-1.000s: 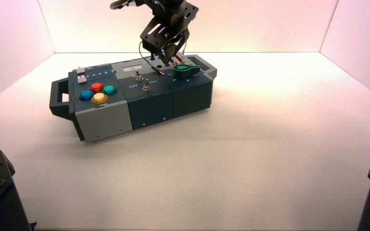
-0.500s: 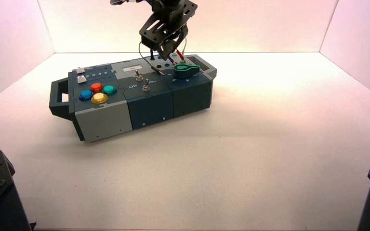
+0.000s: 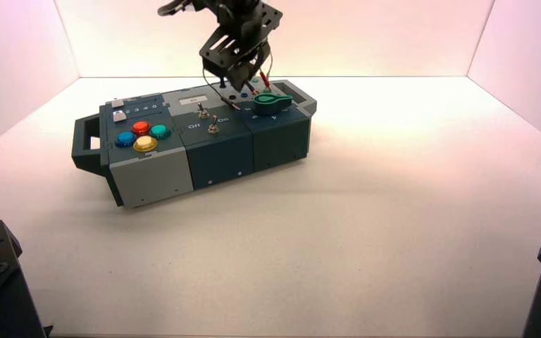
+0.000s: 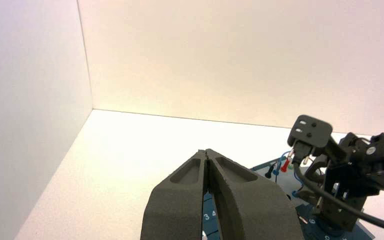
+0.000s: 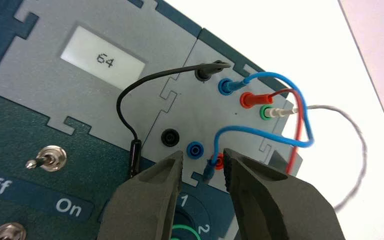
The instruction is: Insert the blue wire.
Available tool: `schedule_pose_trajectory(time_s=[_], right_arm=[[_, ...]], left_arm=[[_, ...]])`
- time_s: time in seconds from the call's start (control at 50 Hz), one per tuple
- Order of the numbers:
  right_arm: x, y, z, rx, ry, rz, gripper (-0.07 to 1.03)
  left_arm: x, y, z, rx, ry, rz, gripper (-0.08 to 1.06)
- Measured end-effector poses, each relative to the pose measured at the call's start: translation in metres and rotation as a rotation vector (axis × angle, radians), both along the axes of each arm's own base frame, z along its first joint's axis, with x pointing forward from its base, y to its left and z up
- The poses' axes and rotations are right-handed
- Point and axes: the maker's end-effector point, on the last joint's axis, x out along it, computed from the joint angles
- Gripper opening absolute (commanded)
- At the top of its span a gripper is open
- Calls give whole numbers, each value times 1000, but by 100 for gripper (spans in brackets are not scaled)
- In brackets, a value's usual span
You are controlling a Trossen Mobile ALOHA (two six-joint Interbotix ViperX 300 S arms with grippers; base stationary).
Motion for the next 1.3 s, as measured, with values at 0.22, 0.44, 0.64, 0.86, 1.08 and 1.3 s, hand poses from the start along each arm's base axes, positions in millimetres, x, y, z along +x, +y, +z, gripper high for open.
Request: schedule_pose_trajectory(time_s=[0.22,0.44,0.64,0.86,1.08,1.3], right_arm=[[3,1,-5,-17,8,-8,44],[8,3,1,-18,-1,-14,42],[11,3,-1,-45,4,-24,42],[12,0,-9,-73,18,-35,40],[13,-1,-9,-76,20,-39,35],[15,-2,-7,-77,19,-45,19]], left_arm=[[0,0,1,0,-6,1,-3],[1,0,2,3,-12,1,-3],[1,0,3,3,-15,2,-3],[1,0,3,2,-15,2,-3],[1,0,3,3,-20,2,-3],[1,1,4,3,-21,2,-3]])
